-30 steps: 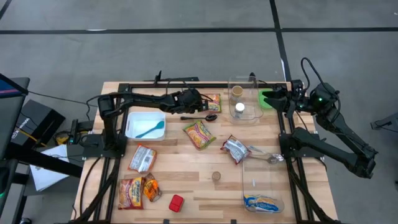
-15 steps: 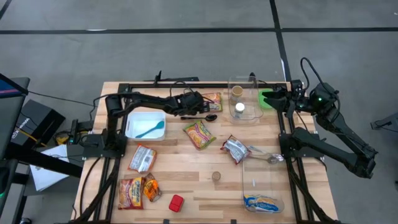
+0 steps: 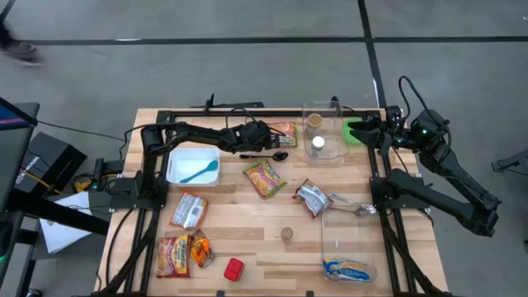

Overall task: Pick & Place Food Item
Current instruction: Put the top green noodle pack into the bottom transparent bin

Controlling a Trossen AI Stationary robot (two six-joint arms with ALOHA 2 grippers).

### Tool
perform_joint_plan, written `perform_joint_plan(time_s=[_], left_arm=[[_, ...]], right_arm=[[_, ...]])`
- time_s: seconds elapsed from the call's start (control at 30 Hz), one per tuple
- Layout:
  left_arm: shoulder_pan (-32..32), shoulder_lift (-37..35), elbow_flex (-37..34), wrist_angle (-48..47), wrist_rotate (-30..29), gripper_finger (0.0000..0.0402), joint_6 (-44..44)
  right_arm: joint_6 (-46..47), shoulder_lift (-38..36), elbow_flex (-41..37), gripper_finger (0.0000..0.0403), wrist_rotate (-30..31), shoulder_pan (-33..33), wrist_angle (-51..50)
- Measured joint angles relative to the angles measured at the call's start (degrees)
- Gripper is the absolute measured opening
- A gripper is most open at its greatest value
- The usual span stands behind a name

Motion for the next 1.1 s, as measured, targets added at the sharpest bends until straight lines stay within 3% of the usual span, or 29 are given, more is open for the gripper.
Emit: perform_joint_plan(time_s=[0.27, 0.7, 1.1], left_arm=[[0.00, 0.00, 0.00, 3.15, 0.48, 0.0010, 4.41], [-2.02, -2.38, 0.00, 6.61, 3.17, 0.0000, 6.05], [-3.91, -12.37, 0.00, 7.53, 3.62, 0.0000, 10.66]], right_arm=[[-0.13, 0.00, 0.00, 0.0291, 0.00, 0.00, 0.00], [0.03, -0.01, 0.00, 0.0291, -0.07, 0.03, 0.00], [-0.44, -0.02, 0.00, 0.0291, -0.13, 0.22, 0.79]])
